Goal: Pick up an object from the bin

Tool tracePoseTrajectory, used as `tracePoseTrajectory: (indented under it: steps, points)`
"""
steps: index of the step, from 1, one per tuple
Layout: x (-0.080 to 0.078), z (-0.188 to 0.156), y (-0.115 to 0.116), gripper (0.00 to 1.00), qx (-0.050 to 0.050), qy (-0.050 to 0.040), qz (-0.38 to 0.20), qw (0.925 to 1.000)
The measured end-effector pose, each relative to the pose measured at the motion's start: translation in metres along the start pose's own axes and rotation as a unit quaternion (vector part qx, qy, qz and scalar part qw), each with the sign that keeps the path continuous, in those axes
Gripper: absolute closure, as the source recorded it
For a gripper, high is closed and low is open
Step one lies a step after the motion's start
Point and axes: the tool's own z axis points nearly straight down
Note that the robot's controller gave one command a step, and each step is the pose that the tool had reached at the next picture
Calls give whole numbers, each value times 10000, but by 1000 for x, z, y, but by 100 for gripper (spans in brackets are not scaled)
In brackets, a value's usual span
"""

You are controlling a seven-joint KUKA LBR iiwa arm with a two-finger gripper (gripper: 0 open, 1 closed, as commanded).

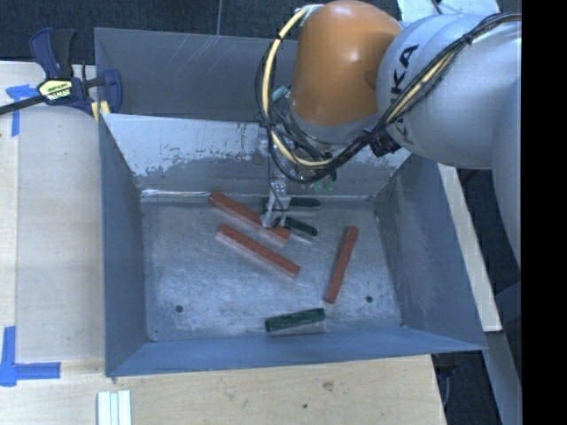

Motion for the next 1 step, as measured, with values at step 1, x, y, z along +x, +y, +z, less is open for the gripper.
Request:
tracePoseTrajectory:
  steps: [1]
  points:
    - [17, 129, -28, 0, -7, -32, 997, 9950]
